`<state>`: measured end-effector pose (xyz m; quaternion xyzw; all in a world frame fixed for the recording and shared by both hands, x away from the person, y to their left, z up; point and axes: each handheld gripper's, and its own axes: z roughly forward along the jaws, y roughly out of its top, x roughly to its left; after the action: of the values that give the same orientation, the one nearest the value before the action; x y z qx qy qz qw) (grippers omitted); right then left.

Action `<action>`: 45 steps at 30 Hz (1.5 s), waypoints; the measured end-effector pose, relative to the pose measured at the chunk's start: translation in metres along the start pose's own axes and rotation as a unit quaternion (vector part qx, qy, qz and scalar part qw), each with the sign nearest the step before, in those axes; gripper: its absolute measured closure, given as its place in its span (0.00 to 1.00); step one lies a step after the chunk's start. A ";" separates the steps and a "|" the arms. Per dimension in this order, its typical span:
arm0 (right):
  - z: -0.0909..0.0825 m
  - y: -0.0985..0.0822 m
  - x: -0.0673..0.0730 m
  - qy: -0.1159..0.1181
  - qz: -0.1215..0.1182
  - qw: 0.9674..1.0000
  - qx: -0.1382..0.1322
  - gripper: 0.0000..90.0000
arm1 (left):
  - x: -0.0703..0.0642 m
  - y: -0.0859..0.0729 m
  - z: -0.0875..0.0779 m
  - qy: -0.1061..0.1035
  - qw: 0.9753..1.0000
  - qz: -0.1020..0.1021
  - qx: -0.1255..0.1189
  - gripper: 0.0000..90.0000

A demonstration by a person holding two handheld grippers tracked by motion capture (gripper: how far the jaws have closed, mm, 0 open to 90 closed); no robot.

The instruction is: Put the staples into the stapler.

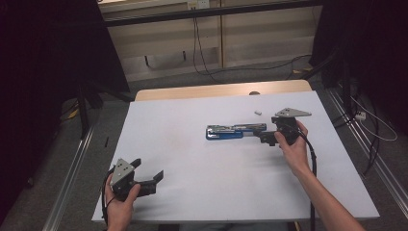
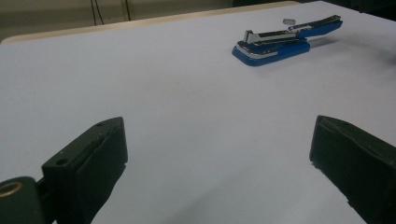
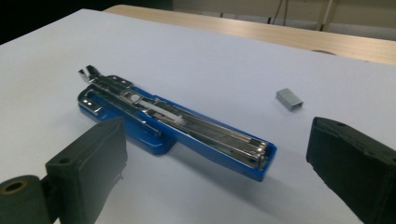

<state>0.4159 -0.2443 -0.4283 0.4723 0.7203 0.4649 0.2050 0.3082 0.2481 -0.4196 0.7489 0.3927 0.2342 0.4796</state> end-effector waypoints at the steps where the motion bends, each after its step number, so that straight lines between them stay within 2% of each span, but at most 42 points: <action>1: 0.000 0.002 0.000 0.000 -0.005 1.000 0.004 0.06 | -0.001 0.000 0.000 -0.002 1.000 0.002 0.000 0.04; 4: 0.002 0.007 0.000 0.002 -0.013 1.000 0.007 0.04 | -0.002 0.003 0.001 -0.005 1.000 0.003 -0.003 0.04; 5: 0.004 0.011 -0.002 0.000 -0.018 1.000 0.026 0.04 | -0.003 0.004 0.002 -0.002 1.000 0.004 -0.005 0.04; 6: 0.004 0.011 -0.002 0.000 -0.018 1.000 0.026 0.04 | -0.003 0.004 0.002 -0.002 1.000 0.004 -0.005 0.04; 8: 0.008 0.014 -0.005 -0.002 -0.021 0.999 0.044 0.04 | -0.003 0.005 0.003 -0.007 1.000 0.006 -0.006 0.04; 10: 0.009 0.015 -0.006 -0.003 -0.022 0.999 0.044 0.04 | -0.004 0.005 0.005 -0.007 1.000 0.006 -0.007 0.04; 12: 0.013 0.018 -0.007 0.010 -0.027 0.999 0.043 0.04 | -0.003 0.005 0.007 -0.010 1.000 0.007 -0.003 0.05; 17: 0.017 0.026 -0.006 0.012 -0.038 0.998 0.043 0.04 | -0.003 0.005 0.010 -0.015 1.000 0.012 0.007 0.05; 19: 0.020 0.028 -0.007 0.012 -0.037 0.998 0.051 0.05 | -0.004 0.005 0.009 -0.027 1.000 0.012 0.006 0.05; 20: 0.023 0.029 -0.008 0.012 -0.037 0.998 0.055 0.05 | -0.004 0.005 0.008 -0.027 0.999 0.020 0.006 0.05; 26: 0.032 0.039 -0.011 0.012 -0.042 0.997 0.066 0.06 | -0.004 0.005 0.009 -0.027 1.000 0.013 0.010 0.05; 32: 0.036 0.044 -0.018 0.020 -0.045 0.996 0.075 0.07 | -0.003 0.005 0.009 -0.027 0.999 0.016 0.012 0.05; 36: 0.040 0.048 -0.023 0.015 -0.048 0.996 0.080 0.10 | -0.003 0.005 0.009 -0.028 0.999 0.015 0.009 0.05; 41: 0.043 0.053 -0.032 0.008 -0.034 0.996 0.080 0.12 | -0.003 0.005 0.010 -0.028 0.999 0.017 0.012 0.05; 45: 0.046 0.056 -0.039 -0.001 -0.034 0.996 0.086 0.16 | -0.003 0.005 0.010 -0.029 0.999 0.021 0.015 0.05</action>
<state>0.4958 -0.2491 -0.4076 0.4634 0.7731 0.3937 0.1803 0.3155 0.2386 -0.4191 0.7704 0.3663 0.2165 0.4747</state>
